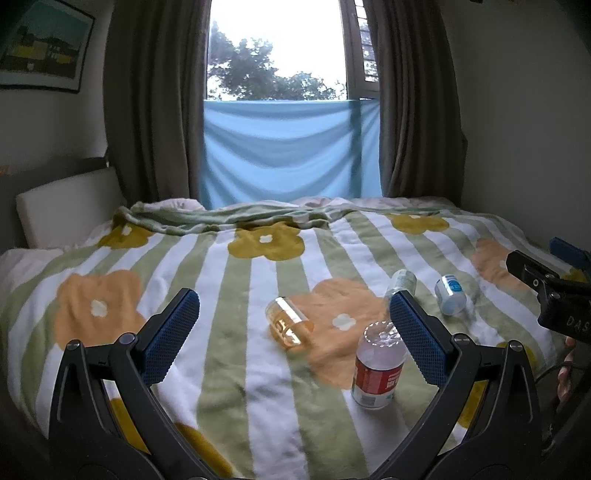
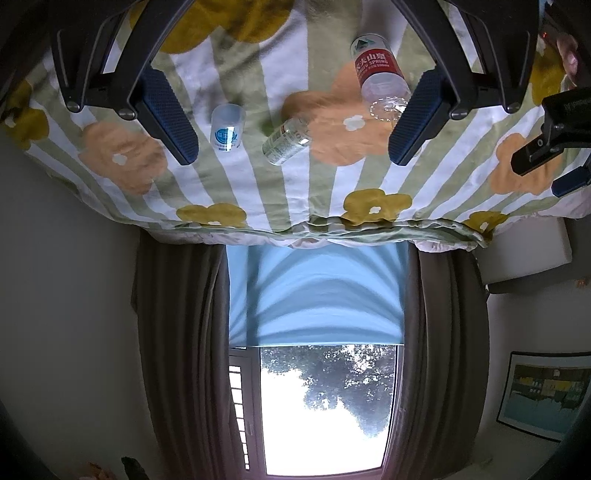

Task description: Flip cup upside down

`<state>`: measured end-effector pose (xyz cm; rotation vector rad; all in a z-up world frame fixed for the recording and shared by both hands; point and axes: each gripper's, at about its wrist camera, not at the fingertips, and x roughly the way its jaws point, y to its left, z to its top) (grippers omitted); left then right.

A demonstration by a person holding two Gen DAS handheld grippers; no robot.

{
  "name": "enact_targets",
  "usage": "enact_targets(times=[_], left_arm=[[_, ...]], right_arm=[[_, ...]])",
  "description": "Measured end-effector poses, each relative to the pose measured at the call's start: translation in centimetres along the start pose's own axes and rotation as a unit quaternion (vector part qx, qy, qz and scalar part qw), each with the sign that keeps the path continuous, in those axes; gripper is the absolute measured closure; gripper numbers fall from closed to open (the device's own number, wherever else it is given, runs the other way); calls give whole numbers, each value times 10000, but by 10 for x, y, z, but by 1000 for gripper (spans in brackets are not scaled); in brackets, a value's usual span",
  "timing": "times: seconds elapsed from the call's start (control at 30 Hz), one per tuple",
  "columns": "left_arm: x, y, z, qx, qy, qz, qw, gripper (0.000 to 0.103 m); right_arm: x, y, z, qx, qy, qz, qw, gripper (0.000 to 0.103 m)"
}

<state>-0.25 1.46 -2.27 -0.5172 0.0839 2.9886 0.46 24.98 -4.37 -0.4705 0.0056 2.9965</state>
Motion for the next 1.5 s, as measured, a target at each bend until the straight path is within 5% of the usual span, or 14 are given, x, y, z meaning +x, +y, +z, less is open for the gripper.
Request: enact_targets(times=[1.5], left_arm=[[-31, -4, 1, 240, -710, 320, 9967, 0]], right_arm=[[-13, 4, 9, -37, -158, 49, 9999, 0]])
